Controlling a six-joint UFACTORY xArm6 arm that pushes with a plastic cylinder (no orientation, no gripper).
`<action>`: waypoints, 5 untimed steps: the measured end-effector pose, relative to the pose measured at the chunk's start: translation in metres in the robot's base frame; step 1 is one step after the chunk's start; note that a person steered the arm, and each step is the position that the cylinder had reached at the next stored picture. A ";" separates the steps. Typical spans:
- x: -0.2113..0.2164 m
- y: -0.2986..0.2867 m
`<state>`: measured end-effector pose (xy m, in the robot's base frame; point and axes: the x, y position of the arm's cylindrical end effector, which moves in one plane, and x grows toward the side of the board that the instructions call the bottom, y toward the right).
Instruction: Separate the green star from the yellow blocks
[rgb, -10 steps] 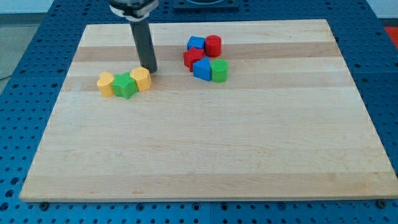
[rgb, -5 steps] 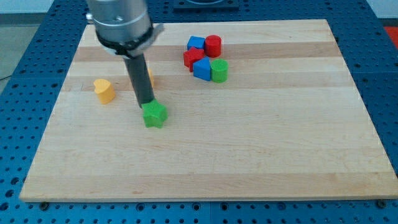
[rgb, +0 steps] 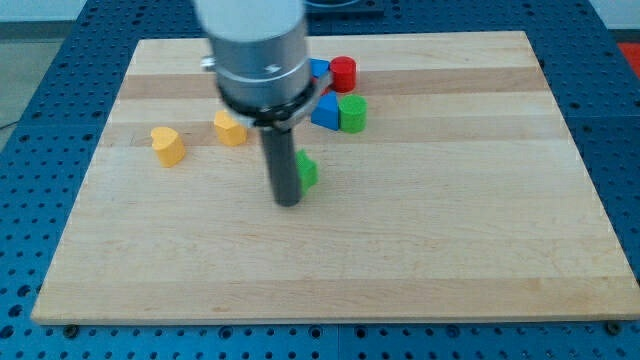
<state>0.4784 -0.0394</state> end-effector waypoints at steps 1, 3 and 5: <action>-0.013 0.009; -0.009 -0.031; -0.041 0.054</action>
<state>0.4377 0.0146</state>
